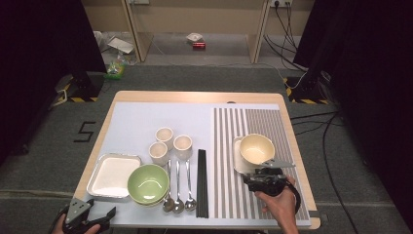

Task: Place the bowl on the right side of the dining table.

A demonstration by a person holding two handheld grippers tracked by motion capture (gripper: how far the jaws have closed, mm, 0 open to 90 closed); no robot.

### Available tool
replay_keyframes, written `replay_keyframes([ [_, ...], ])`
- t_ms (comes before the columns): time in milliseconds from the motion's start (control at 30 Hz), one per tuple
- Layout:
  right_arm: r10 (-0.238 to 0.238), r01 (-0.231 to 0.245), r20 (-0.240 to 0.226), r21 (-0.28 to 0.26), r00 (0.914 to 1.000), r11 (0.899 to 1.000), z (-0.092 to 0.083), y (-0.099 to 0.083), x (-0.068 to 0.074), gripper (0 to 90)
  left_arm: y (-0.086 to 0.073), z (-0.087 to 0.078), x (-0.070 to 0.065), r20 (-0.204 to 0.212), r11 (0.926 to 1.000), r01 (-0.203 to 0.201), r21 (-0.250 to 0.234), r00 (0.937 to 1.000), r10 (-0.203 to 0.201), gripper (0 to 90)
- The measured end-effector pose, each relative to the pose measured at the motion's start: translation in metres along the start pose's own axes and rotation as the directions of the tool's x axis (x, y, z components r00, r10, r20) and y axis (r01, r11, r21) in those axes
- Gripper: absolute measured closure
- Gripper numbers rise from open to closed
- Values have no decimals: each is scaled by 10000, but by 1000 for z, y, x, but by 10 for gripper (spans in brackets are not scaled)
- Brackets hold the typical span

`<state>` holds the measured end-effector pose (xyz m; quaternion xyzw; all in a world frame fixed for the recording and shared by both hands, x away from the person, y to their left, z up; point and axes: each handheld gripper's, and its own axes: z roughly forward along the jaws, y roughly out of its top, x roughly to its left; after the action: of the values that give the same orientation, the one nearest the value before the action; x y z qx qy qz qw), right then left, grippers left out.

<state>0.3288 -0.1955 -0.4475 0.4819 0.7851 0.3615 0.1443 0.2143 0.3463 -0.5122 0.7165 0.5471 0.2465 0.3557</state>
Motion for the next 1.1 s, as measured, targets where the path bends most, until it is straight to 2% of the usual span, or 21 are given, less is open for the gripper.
replay_keyframes([
  [1100,-638,653,-575,252,9963,9975,22,10,34,433,0,0,0,-9,10000,5,-3,10000,-5,134],
])
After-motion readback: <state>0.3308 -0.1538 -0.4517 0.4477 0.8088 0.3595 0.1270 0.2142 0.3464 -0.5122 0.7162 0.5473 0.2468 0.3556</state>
